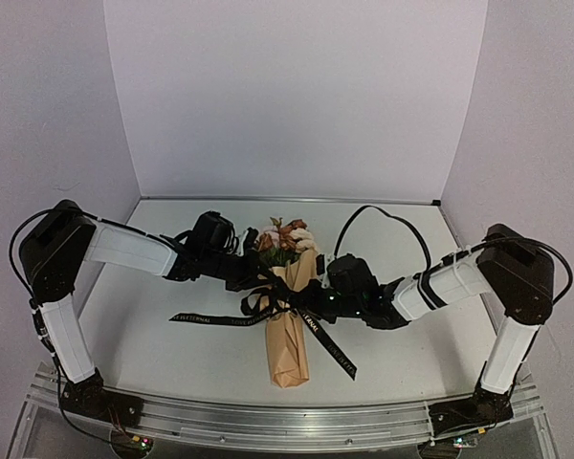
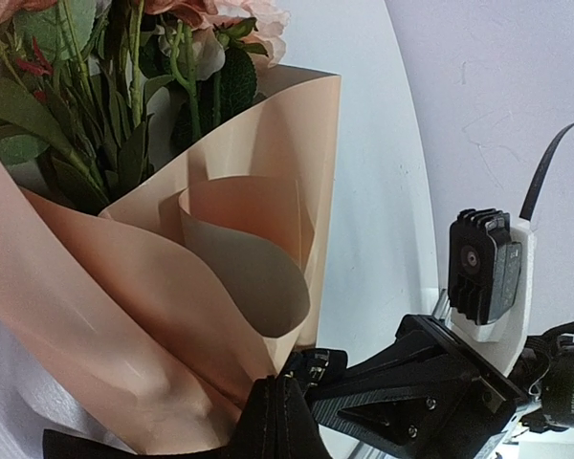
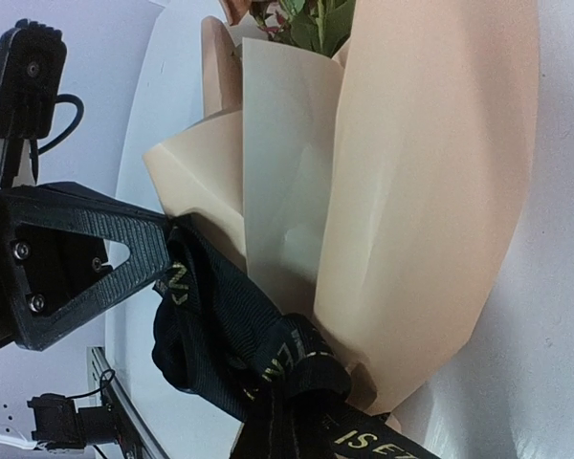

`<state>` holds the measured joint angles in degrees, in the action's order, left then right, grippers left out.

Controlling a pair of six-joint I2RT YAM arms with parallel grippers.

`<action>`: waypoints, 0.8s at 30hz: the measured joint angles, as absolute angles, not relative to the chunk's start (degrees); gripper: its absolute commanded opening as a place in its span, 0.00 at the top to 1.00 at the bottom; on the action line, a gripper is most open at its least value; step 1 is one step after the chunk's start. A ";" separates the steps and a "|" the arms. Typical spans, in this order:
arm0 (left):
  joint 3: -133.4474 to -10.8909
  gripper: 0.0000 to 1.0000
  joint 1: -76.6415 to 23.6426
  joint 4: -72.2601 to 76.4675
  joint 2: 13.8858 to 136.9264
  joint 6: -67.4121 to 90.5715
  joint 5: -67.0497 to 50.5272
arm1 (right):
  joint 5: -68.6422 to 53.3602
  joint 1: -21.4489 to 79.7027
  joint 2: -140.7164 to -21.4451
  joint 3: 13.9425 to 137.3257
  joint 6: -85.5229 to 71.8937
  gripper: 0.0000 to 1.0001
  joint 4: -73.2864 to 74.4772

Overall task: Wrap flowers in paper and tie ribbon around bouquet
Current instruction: Cross the half-tied ribbon over the folded bouquet.

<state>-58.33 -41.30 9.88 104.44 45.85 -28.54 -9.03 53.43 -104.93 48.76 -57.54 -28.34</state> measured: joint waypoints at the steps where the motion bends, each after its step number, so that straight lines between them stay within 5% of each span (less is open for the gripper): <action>1: -58.32 1.00 -41.30 9.89 104.44 45.71 -28.37 | -8.72 53.43 -104.79 48.77 -57.45 1.00 -28.11; 24: -54.70 1.00 -41.15 10.28 98.91 41.12 -27.35 | -5.03 53.28 -102.56 48.73 -57.29 1.00 -25.03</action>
